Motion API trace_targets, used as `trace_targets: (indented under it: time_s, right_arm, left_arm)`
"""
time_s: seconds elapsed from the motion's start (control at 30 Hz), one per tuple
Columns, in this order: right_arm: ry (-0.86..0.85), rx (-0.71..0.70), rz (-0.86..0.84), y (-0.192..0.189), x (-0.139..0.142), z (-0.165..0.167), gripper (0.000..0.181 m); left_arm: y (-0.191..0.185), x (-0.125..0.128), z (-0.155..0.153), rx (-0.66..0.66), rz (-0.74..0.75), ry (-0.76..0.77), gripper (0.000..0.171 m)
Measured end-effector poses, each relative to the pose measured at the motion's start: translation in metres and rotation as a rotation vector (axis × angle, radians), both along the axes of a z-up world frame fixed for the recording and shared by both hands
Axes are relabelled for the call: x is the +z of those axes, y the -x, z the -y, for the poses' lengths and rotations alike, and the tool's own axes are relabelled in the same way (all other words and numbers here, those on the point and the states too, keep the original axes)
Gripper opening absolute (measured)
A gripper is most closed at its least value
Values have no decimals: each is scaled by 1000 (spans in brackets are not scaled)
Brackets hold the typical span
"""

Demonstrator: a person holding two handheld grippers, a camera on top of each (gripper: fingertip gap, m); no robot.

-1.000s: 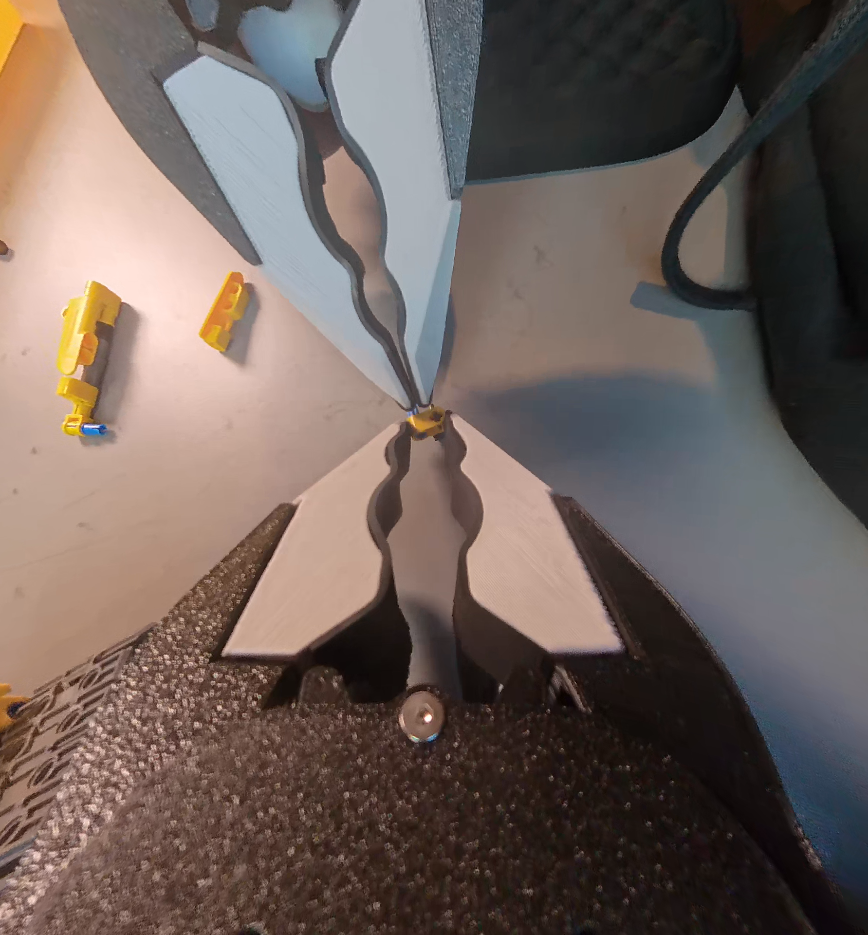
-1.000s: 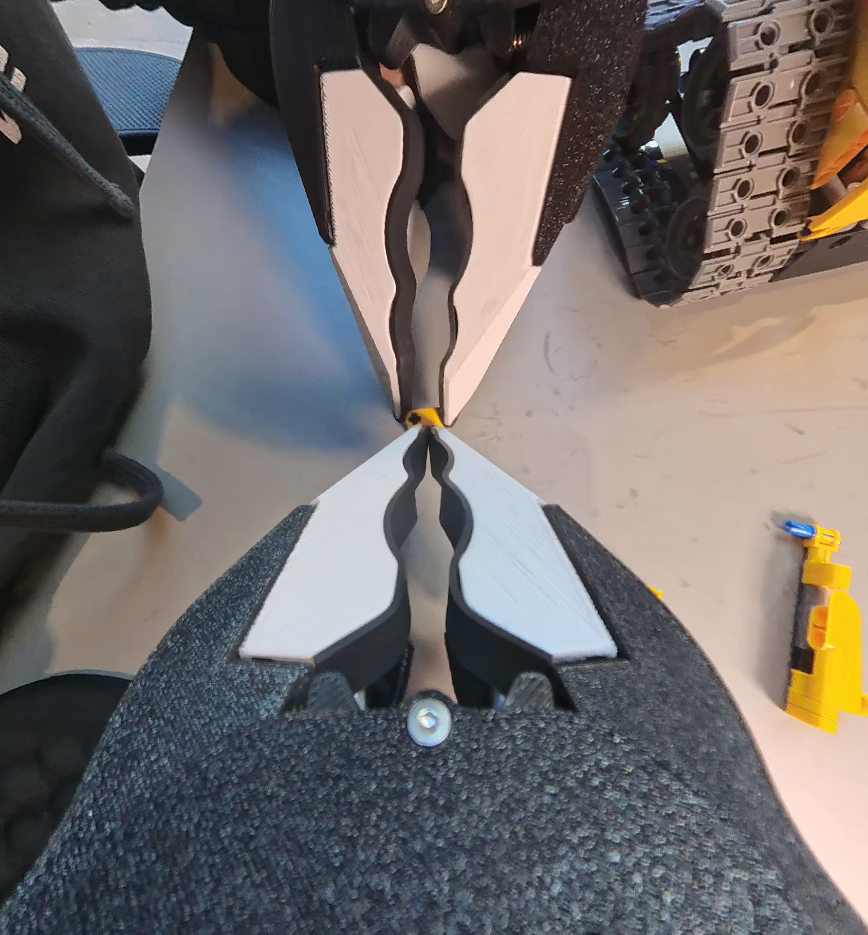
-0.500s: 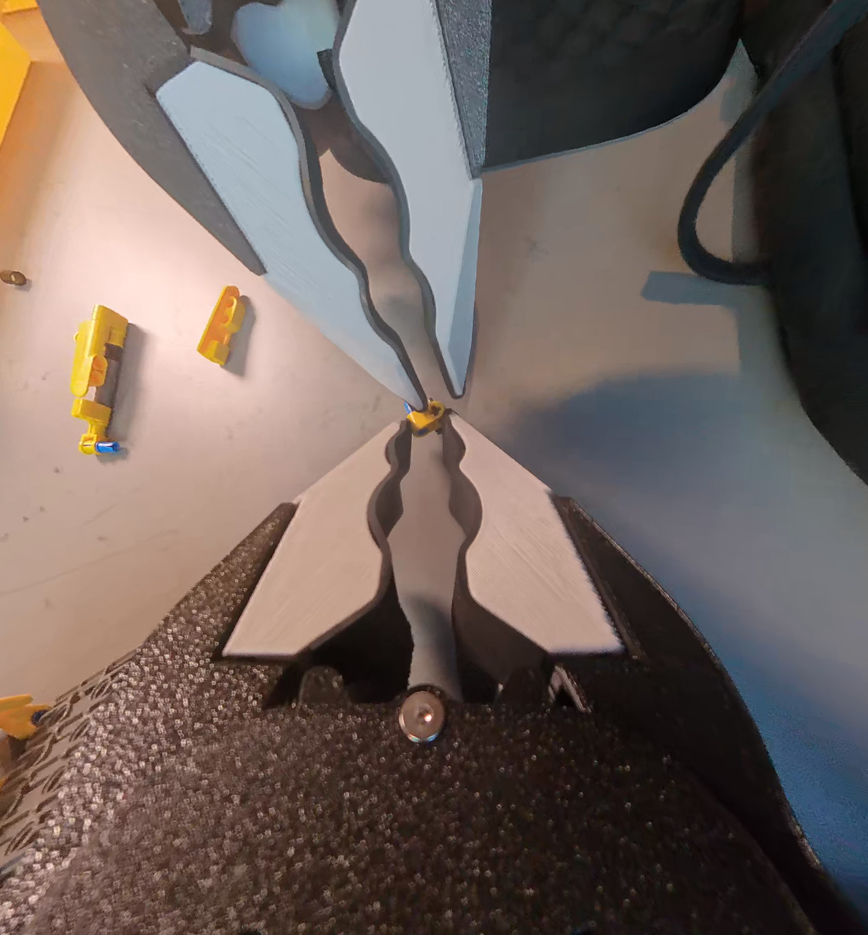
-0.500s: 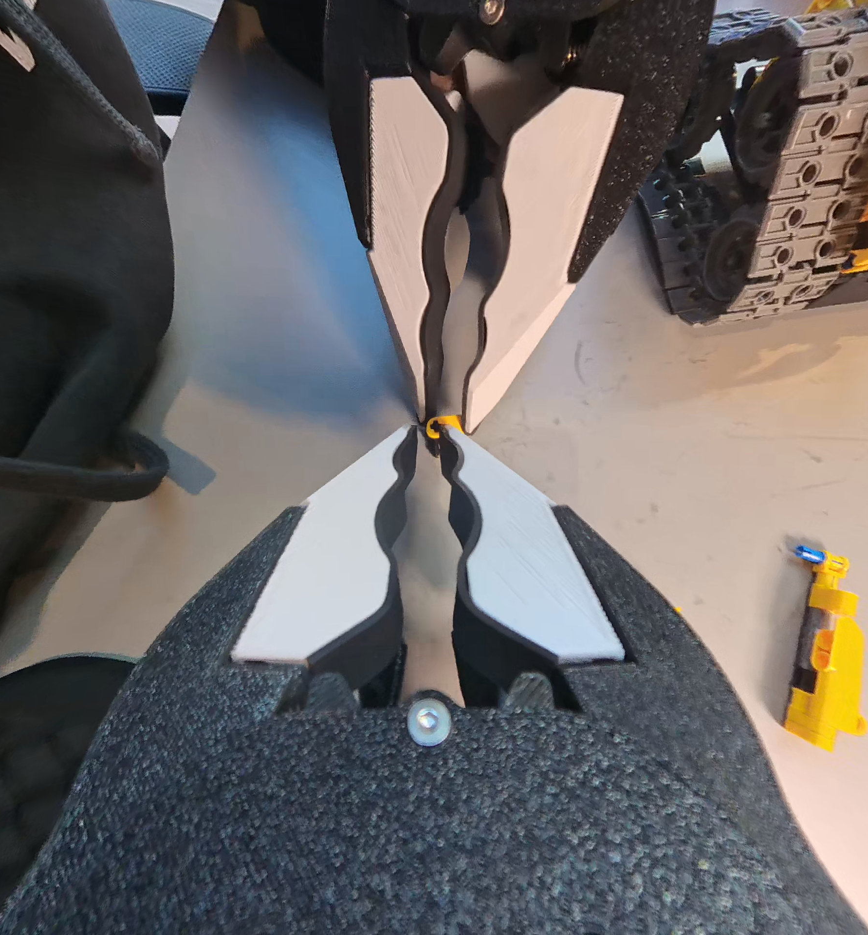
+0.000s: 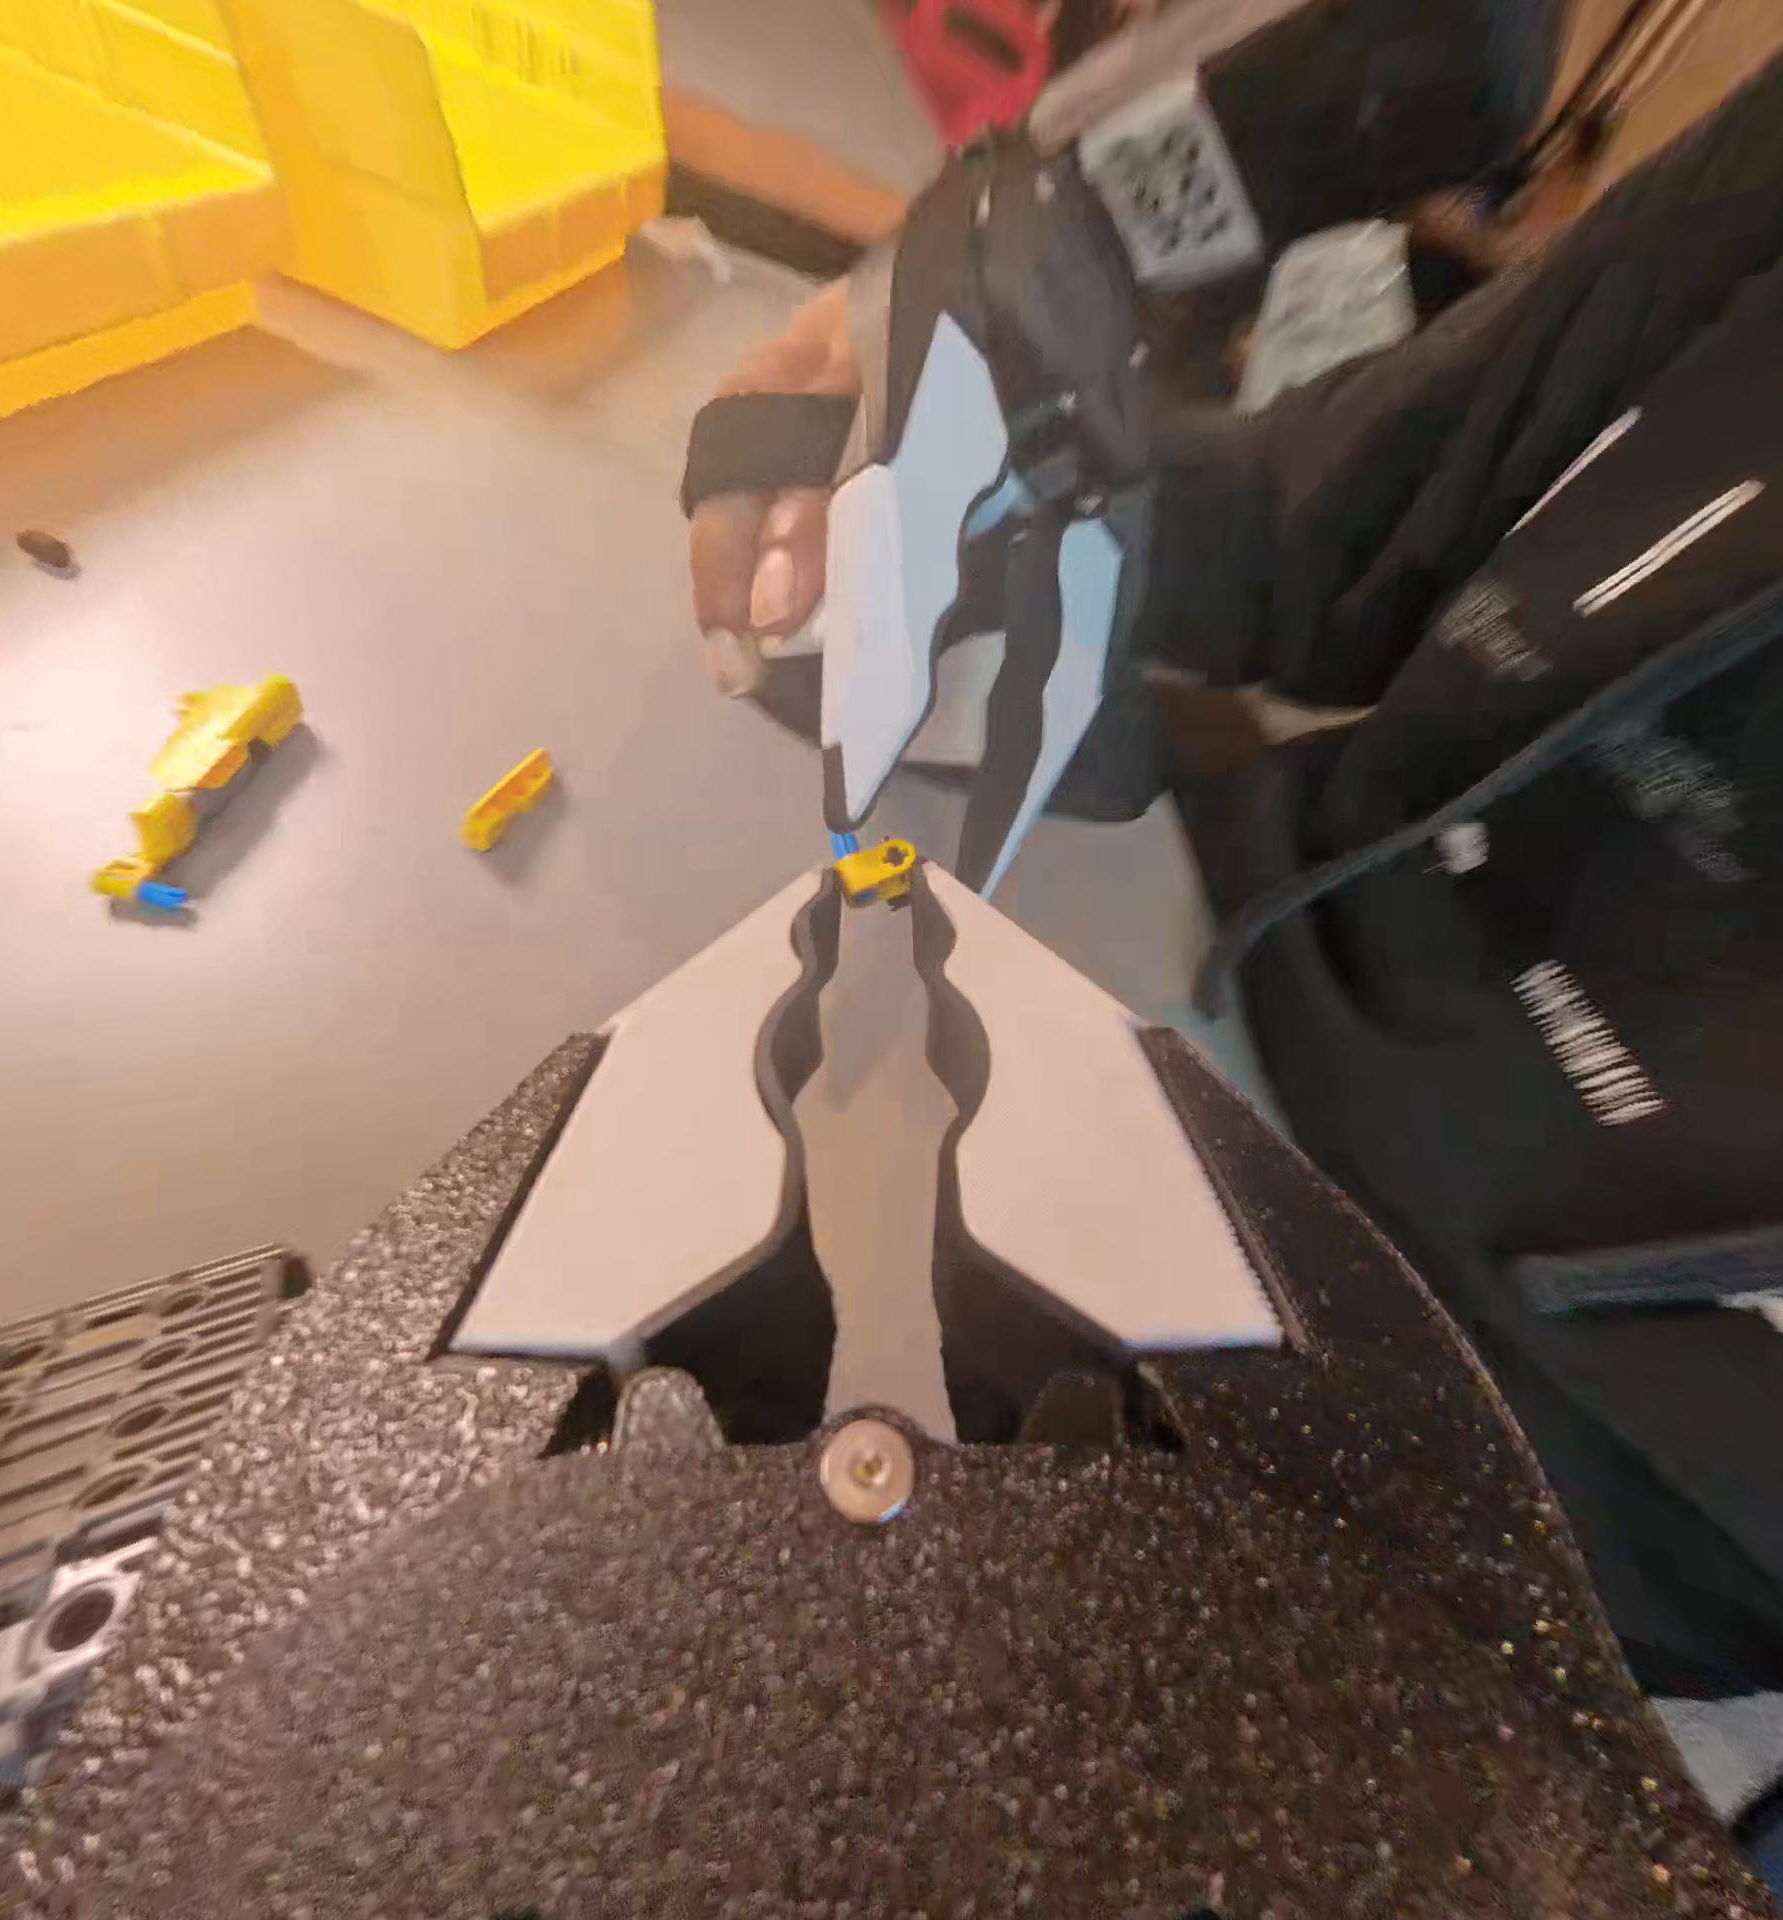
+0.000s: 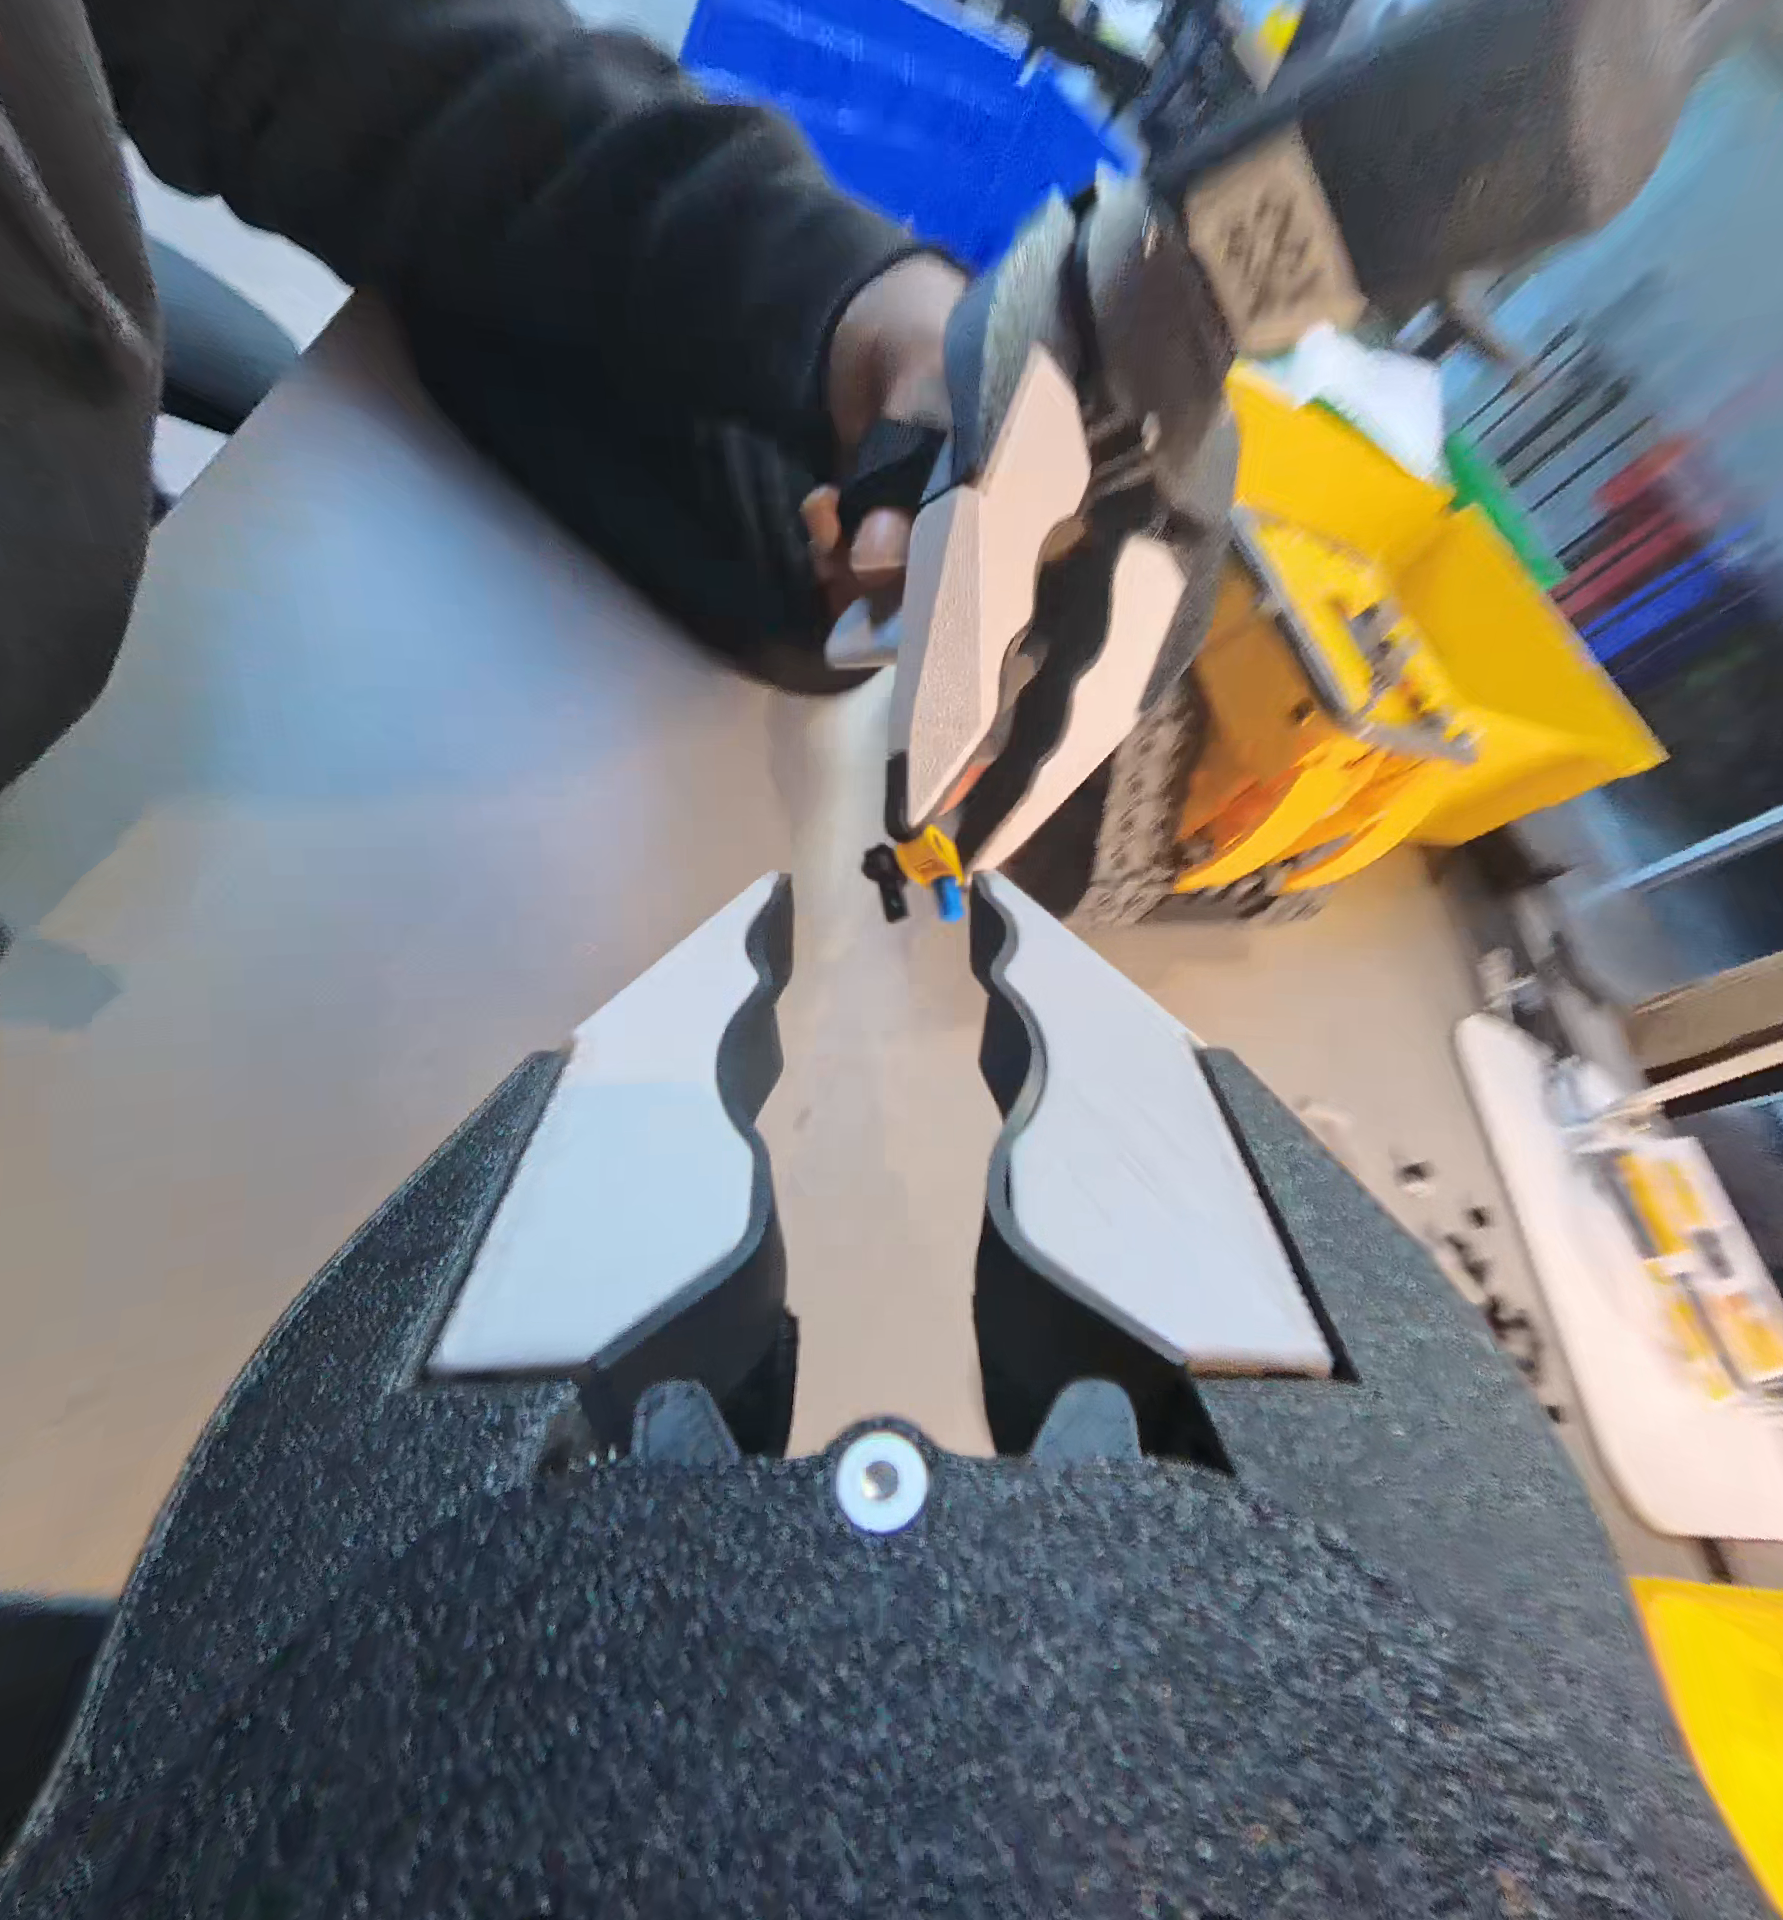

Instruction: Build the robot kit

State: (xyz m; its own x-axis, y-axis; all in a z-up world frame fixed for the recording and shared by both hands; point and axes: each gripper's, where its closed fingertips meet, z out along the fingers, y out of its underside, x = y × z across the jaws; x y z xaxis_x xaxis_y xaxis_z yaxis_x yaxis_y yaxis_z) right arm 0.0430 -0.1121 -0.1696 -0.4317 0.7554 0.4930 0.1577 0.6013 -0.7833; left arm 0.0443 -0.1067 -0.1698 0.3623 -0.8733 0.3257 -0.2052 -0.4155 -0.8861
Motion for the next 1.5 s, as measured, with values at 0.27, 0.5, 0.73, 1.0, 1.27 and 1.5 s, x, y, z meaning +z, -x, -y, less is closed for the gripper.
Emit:
trace_targets:
  time_s: [0.27,0.5,0.73,1.0,1.27,1.5]
  right_arm:
    - [-77,44,-140,9,35,16,16]
    - [12,45,-116,12,40,16,15]
    - [-32,14,-147,24,39,-2,15]
    - [-156,-2,-201,31,31,-13,16]
    - [-217,-30,-208,30,22,-20,18]
    - [-228,-39,-202,31,17,-23,16]
  left_arm:
    - [-5,38,15,-100,320,158,12]
    - [-2,43,16,-99,393,185,13]
    - [7,46,-1,3,441,200,28]
    - [13,37,-16,113,361,132,14]
    - [13,26,-22,182,204,-9,14]
    - [14,21,-26,227,121,-91,14]
